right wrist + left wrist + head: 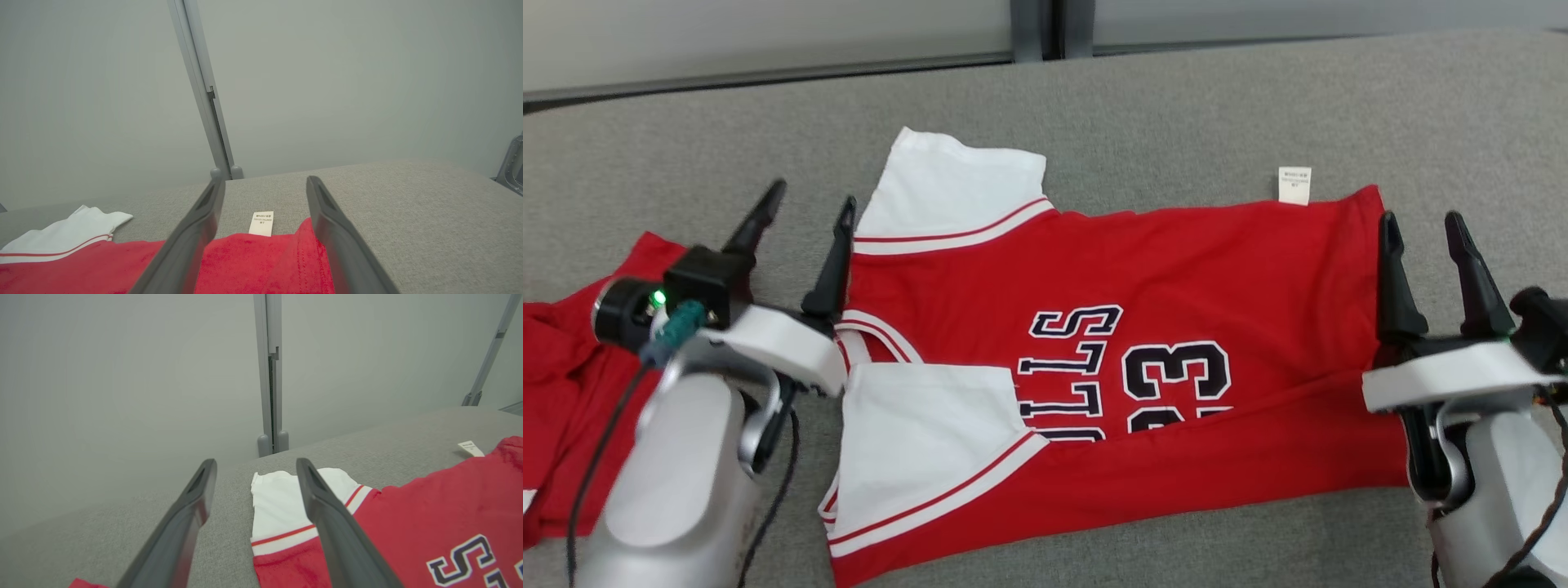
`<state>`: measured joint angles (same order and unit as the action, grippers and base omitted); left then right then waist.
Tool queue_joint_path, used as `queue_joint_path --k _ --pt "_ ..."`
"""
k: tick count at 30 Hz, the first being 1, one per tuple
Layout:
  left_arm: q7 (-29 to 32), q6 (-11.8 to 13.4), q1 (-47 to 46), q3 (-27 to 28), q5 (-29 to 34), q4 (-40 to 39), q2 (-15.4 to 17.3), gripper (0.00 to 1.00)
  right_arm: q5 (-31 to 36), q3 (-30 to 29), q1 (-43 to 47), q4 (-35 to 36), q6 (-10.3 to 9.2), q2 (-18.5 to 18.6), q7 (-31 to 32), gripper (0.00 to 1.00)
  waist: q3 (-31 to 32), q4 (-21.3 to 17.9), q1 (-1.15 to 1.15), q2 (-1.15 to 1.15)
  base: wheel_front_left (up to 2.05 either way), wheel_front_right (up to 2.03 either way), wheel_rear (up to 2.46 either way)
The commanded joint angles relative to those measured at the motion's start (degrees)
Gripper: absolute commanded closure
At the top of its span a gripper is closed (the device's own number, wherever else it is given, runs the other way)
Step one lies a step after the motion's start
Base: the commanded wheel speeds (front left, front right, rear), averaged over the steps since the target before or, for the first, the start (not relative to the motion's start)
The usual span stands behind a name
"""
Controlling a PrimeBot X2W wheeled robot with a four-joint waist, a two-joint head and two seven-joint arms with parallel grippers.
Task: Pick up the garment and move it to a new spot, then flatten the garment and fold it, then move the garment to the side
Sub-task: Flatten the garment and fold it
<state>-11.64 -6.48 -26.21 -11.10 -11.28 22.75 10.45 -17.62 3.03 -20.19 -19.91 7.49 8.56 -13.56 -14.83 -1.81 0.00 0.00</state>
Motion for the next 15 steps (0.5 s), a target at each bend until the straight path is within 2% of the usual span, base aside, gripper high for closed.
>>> queue_joint_path --k 1,6,11,15 --pt "0.54 -0.22 -2.07 -0.09 0.35 0.47 0.59 0.00 0.39 0.32 -1.50 -0.25 0.00 -0.20 0.09 0.00 -5.07 -3.09 0.00 0.00 0.00 0.00 0.00" --pt "7.35 -1.04 -14.25 -3.62 -1.80 3.89 6.30 0.00 1.90 2.04 -9.12 -1.76 0.00 -1.41 0.34 0.00 -11.23 -6.05 0.00 0.00 0.00 0.00 0.00" --pt "14.78 -0.97 -24.29 -12.78 -9.40 4.95 14.47 0.00 1.94 2.62 -14.95 -2.88 -0.01 -2.81 -0.23 0.00 -15.28 -8.95 0.00 0.00 0.00 0.00 0.00" --pt "22.19 -0.99 -29.99 -18.34 -16.83 6.27 18.75 0.00 1.64 2.80 -17.66 -3.04 0.00 -3.59 -0.69 0.00 -16.94 -10.41 0.00 0.00 0.00 0.00 0.00"
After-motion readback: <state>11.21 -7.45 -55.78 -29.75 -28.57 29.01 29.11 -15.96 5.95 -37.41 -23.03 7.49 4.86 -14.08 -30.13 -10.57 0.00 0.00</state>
